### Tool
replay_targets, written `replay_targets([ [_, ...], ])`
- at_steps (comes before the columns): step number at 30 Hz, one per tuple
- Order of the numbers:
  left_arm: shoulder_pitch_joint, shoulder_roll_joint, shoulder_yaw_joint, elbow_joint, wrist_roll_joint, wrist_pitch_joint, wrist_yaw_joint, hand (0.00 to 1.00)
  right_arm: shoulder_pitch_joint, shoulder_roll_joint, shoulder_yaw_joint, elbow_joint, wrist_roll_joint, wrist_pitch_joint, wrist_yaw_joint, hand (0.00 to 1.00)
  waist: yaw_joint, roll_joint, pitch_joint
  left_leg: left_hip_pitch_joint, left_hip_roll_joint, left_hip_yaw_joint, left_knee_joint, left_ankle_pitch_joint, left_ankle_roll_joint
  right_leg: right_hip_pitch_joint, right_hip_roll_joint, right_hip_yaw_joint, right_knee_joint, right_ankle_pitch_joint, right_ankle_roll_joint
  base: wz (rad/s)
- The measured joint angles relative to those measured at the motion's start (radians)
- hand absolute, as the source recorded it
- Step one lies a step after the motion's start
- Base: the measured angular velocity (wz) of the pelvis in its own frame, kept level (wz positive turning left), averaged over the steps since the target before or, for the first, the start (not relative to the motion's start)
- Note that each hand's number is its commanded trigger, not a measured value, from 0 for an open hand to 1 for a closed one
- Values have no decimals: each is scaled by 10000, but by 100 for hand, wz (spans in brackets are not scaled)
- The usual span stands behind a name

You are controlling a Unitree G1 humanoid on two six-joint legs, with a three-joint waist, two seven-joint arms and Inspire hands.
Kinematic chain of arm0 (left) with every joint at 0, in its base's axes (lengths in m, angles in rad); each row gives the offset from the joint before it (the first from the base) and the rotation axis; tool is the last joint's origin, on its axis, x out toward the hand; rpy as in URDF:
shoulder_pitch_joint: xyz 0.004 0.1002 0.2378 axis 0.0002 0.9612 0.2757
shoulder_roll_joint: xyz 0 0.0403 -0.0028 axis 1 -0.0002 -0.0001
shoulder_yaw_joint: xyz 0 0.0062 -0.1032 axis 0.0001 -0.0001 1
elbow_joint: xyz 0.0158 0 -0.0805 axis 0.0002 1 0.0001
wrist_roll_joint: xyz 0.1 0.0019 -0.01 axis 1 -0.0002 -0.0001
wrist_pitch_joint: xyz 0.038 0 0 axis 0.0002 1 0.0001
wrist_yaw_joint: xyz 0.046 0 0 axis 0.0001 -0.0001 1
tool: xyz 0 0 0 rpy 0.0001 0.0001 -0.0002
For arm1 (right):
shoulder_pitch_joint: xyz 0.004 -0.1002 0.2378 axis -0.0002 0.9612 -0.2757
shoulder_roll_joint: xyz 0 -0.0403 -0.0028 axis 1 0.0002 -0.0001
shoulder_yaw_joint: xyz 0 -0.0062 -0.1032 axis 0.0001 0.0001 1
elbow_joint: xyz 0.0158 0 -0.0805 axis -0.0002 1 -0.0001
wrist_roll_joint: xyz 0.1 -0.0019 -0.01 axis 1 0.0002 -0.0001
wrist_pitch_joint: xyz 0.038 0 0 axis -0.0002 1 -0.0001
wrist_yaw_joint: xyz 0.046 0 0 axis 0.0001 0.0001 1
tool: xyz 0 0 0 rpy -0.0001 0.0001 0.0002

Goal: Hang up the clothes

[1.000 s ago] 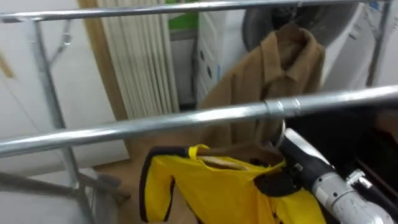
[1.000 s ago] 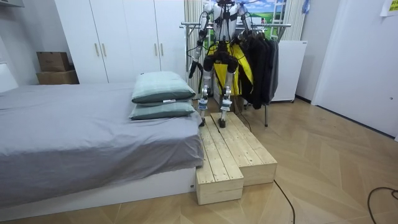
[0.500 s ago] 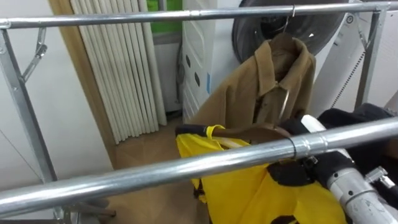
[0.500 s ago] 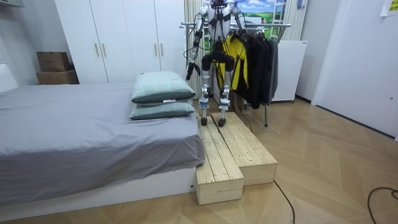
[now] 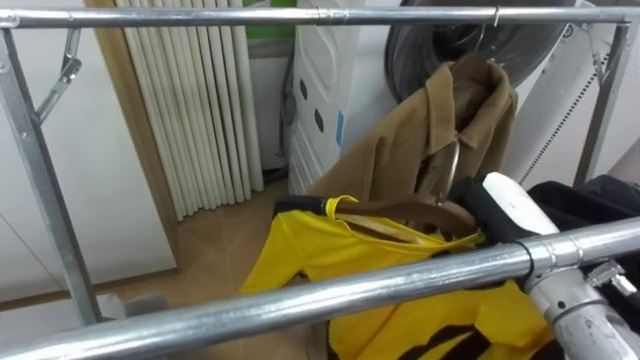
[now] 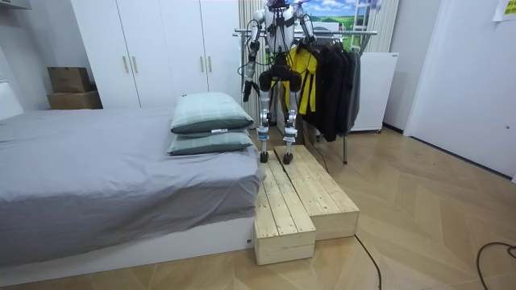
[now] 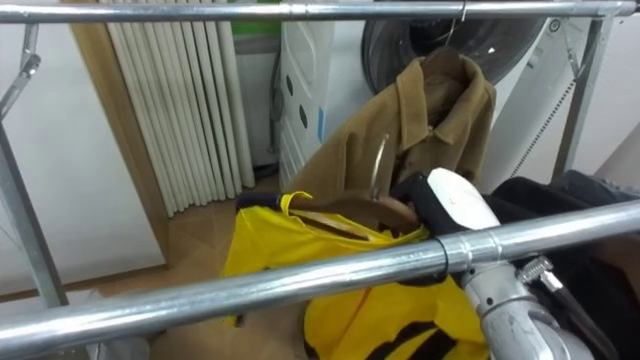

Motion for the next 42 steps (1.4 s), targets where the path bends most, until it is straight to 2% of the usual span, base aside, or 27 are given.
replay_targets([
  [6, 41, -8, -468, 407, -4, -34, 253, 0, 477, 22, 360, 635, -80, 99, 55, 100, 119, -34, 3, 368, 61, -99, -172, 12, 19, 320, 68, 2, -54, 0, 1, 1],
  [13, 408, -4, -463, 466, 103, -1, 309, 0, 754, 375, 358, 1149, -712, 187, 49, 100, 164, -67, -6, 341, 54, -115, -175, 12, 19, 366, 74, -12, -154, 0, 0, 2],
  [17, 448, -3, -460, 464, 80, 4, 311, 0, 753, 462, 408, 1608, -729, 86, -247, 100, 198, -66, -1, 335, 38, -98, -175, 12, 19, 366, 63, 25, -169, 0, 0, 1],
  [20, 445, -45, -466, 364, 92, -1, 341, 0, 756, 533, 531, 1785, -1098, 85, -596, 100, 167, 38, 68, 239, -6, -83, -170, 11, 20, 365, 16, -35, -224, 0, 1, 6],
  [25, 353, -48, -473, 360, 120, 3, 539, 0, 965, 662, 920, 1960, -1895, 31, -1049, 100, 146, 128, 62, 29, -49, -130, -112, 12, 25, 299, -25, -186, -350, -1, 1, 7],
  [28, 323, -51, -482, 373, 122, 16, 662, 0, 1068, 662, 1131, 2304, -2473, -80, -1536, 100, 171, 196, 62, -54, -58, -188, 110, 12, 26, 292, -51, -241, -337, -1, 1, 6],
  [33, 479, -63, -669, 403, 76, 29, 968, 0, 1365, 663, 1215, 2804, -3543, -349, -2930, 100, 131, 476, -96, 17, -40, -171, 136, 13, 27, 360, -25, -241, -332, 0, 1, 0],
  [40, 594, -103, -690, 364, 5, -111, 1106, 0, 1588, 669, 1083, 3134, -3966, -928, -5047, 100, -46, 557, -14, -160, -42, -91, 401, 15, 35, 350, -47, -247, -345, -26, 27, -4],
  [42, 512, -126, -690, 361, 0, -241, 1085, 0, 1748, 667, 1082, 3131, -4220, -1269, -5633, 100, -121, 567, 16, -370, -87, -102, 622, -6, 53, 291, -90, -217, -349, -156, -75, 12],
])
